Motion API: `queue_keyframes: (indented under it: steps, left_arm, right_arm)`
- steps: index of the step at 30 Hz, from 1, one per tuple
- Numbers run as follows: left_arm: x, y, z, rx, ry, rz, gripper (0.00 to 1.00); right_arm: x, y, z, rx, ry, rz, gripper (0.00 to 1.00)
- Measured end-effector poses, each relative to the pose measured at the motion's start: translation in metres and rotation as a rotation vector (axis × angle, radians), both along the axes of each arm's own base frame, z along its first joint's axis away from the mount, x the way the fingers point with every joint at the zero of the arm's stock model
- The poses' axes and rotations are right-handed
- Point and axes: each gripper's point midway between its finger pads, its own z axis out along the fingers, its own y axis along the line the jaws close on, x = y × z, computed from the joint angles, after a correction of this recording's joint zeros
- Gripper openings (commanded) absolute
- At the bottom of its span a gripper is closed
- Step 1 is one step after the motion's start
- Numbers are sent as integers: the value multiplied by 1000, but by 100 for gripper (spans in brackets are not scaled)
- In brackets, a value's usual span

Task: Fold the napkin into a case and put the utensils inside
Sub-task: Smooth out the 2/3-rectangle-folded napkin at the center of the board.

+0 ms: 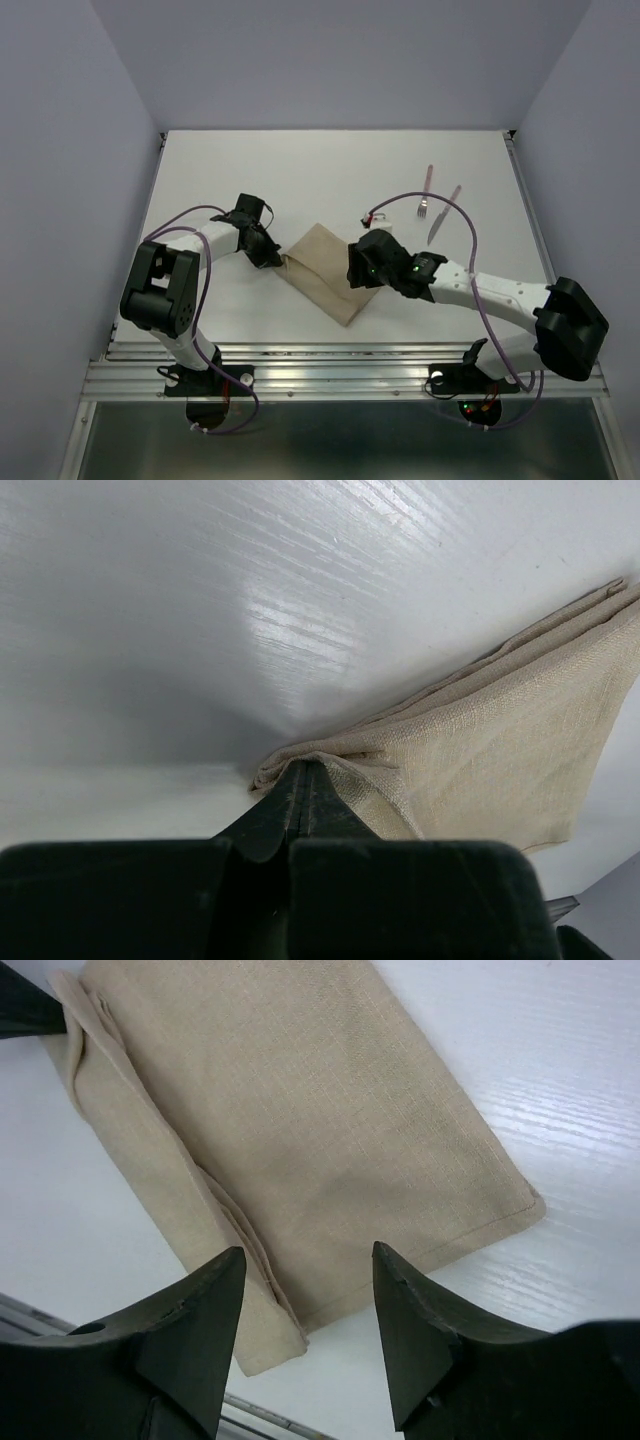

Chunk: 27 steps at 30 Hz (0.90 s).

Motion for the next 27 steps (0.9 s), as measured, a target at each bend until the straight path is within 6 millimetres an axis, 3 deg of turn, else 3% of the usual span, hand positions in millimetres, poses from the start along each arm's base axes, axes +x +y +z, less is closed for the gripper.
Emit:
queue_keyframes:
  steps: [4, 8, 14, 20, 27]
  left_arm:
    - [0, 0, 0, 3, 4, -4, 0]
    - [1, 0, 0, 5, 3, -6, 0]
    - [1, -1, 0, 11, 1, -9, 0]
    - [1, -1, 0, 12, 7, -10, 0]
    - [2, -2, 0, 13, 8, -10, 0]
  right_arm:
    - [3, -8, -4, 143, 84, 6, 77]
    - [-20, 2, -23, 212, 204, 91, 77]
    - [-42, 14, -37, 288, 304, 168, 70]
    - [-48, 24, -44, 341, 352, 200, 67]
    - [-55, 34, -47, 399, 392, 235, 56]
